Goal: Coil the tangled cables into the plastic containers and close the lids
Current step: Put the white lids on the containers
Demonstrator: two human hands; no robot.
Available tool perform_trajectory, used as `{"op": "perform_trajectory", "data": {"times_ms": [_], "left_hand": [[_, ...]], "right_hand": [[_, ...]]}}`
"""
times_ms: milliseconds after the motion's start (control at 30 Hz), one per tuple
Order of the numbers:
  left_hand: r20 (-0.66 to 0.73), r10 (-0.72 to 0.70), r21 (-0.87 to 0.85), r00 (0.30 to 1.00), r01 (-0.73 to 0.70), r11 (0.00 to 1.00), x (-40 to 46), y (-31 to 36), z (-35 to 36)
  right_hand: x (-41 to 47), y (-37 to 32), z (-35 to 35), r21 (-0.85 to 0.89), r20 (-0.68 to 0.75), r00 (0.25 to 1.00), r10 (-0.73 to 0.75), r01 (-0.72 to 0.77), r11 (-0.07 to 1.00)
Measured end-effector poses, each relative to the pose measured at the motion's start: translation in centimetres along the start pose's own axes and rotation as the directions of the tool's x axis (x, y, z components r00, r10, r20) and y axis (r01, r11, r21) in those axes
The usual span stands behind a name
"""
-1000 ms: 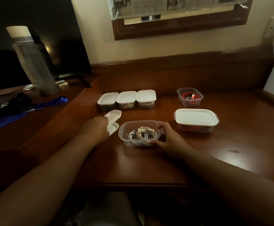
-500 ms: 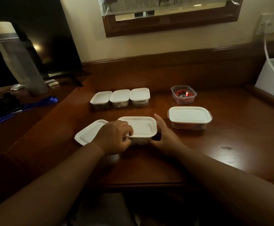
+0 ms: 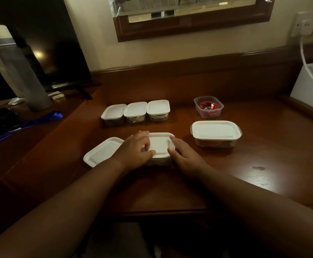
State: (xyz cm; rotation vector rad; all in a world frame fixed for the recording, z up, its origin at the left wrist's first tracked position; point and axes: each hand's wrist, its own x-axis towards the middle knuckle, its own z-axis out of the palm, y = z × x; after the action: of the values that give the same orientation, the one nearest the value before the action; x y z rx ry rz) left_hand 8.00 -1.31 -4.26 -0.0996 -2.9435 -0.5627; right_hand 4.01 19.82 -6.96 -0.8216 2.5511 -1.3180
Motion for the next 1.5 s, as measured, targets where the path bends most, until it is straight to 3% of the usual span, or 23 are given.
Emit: {"op": "perform_trajectory", "data": {"times_ms": [333,533,833,1233,1300,1433,1500], "left_hand": [[0.125,-0.081,0.298,0.989,0.04,0.954,0.5,0.1,0.4],[0.177,-0.143,0.247,0.974,0.097,0.964,0.5,0.6,0.0],[0.225,-0.138,0.282,0.965,0.071,0.957,1.8,0.6,-0.9],[0.145,-0.138,0.132,0.98,0.12,0.984,1.5,0.1,0.8],[0.167,-0.096,0.128,0.981,0.075,0.989,1.5,0.1,0.7],[0.128,0.032,-0.155,0.991,-0.012,0.988,0.1,-0.5,-0.1],[0.164,0.097,-0.122,0.982,-0.077,0.989,-0.9,-1.3,-0.4]], "right_hand": [[0.7,0.4,0.5,-0.188,-0.011,0.999,0.048,-0.05,0.981],[0.7,0.5,0.5,-0.207,-0.016,0.999,0.052,-0.054,0.977],[1.2,-0.3,0.6,-0.32,-0.035,0.999,0.038,-0.047,0.946],[1.8,-1.1,-0.1,-0.47,0.043,0.993,0.114,-0.08,0.879],[2.1,-1.4,-0.4,-0.486,0.072,0.987,0.141,-0.089,0.869],[3.1,-2.6,-1.5,-0.5,0.164,0.958,0.237,-0.127,0.857],[3.5,-3.5,-1.9,-0.514,0.195,0.943,0.271,-0.137,0.847]]}}
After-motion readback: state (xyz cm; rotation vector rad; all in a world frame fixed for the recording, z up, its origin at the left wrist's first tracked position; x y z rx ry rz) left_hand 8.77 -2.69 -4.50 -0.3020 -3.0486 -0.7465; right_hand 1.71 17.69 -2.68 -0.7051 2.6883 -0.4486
